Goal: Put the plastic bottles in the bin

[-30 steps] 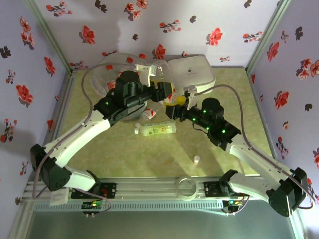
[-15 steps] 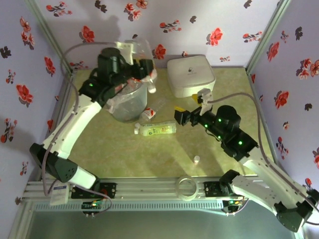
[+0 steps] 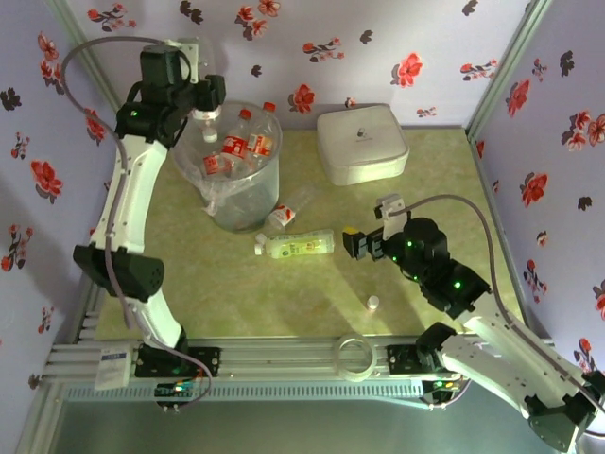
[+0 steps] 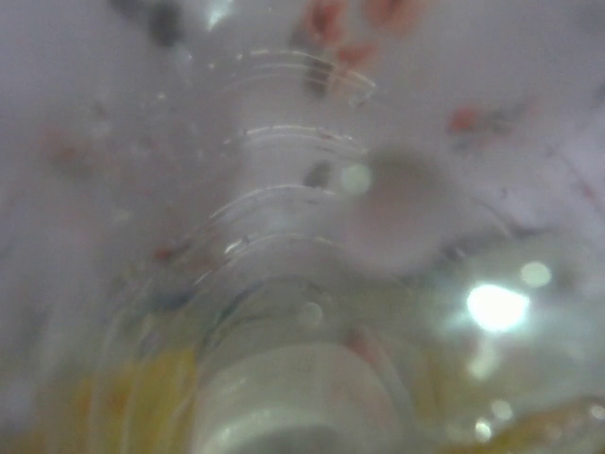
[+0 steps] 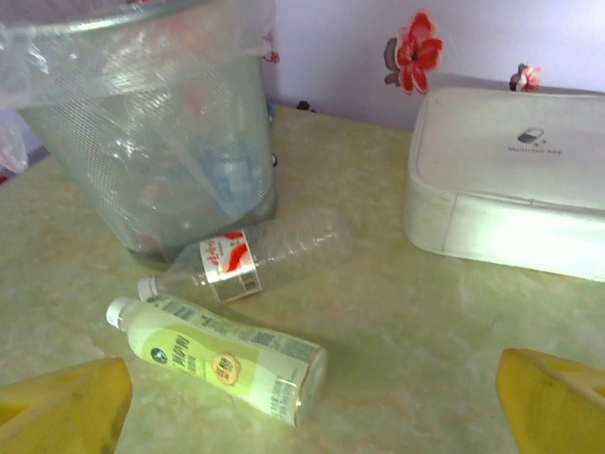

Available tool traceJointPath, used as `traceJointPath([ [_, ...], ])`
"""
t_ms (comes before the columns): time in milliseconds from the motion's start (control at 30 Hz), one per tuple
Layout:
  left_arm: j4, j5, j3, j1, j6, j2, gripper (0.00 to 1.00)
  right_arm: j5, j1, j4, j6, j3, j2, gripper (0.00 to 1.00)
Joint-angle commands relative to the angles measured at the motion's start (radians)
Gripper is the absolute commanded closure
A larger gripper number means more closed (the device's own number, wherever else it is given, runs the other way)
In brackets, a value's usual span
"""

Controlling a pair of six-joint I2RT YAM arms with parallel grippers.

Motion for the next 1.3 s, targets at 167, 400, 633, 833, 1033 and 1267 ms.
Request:
traceJointPath([
  [167,-0.201,-0.001,0.049,0.033,0.058,0.092,0.42,0.065,0.004,0.029,0.004,-0.057,0.008,0.01],
  [400,-0.316,0.099,0.041,0.039,0.055,0.165,0.44,0.108,0.003,0.021,0.003,-0.049,0.034,0.01],
  [633,-0.358,0.202,0.056,0.047,0.066,0.217,0.23,0.036,0.002,0.052,-0.01,-0.053,-0.001,0.01],
  [833,-0.326,0.221,0.126,0.052,0.063,0.167,0.07,0.048,0.002,0.041,-0.016,-0.045,0.002,0.01],
  [1033,-0.312,0.215,0.208,0.052,0.036,0.125,0.03,0.049,0.001,0.058,0.005,-0.048,0.044,0.01],
  [1267,-0.214,0.218,0.136,-0.02,0.001,0.042,0.13,0.032,0.002,0.059,-0.001,-0.026,0.1,0.01],
])
